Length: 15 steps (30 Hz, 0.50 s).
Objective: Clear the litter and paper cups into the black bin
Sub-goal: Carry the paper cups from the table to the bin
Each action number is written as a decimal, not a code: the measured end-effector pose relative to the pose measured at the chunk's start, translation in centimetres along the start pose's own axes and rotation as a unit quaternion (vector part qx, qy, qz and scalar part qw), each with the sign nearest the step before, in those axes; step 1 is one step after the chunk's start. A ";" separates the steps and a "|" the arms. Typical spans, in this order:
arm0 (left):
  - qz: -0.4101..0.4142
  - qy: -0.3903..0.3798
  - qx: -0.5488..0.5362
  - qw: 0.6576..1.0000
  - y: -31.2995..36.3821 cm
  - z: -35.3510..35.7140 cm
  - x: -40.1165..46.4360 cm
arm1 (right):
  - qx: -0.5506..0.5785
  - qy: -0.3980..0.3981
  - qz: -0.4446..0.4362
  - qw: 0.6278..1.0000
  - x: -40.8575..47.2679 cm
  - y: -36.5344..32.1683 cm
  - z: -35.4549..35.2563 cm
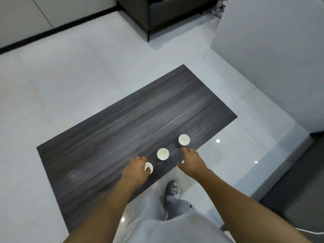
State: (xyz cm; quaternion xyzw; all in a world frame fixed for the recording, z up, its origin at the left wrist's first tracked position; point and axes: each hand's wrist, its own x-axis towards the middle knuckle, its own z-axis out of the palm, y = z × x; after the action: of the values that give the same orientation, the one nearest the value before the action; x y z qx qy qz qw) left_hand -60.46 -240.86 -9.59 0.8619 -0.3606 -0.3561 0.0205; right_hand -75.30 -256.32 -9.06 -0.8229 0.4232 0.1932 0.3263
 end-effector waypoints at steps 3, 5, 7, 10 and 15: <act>-0.056 -0.004 -0.027 0.998 -0.9 1.2 0.3 | -0.043 -0.052 -0.029 0.997 2.3 -0.5 0.6; -0.078 -0.005 -0.047 0.996 -1.6 2.1 0.6 | -0.062 -0.078 -0.039 0.994 3.6 -0.8 1.2; -0.097 -0.012 -0.059 0.993 -2.2 3.0 1.1 | -0.079 -0.092 -0.045 0.992 4.9 -1.1 2.0; -0.114 -0.022 -0.054 0.992 -3.1 4.6 3.1 | -0.102 -0.106 -0.052 0.988 7.2 -1.3 3.5; -0.097 -0.023 -0.028 0.995 -4.4 8.9 8.3 | -0.132 -0.107 -0.058 0.984 12.6 -0.7 7.3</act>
State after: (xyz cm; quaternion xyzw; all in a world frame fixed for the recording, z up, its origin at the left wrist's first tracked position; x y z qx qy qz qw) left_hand -59.34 -240.91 -22.50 0.8834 -0.2659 -0.3859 0.0014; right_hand -67.89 -258.13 -21.46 -0.8566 0.3079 0.3147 0.2690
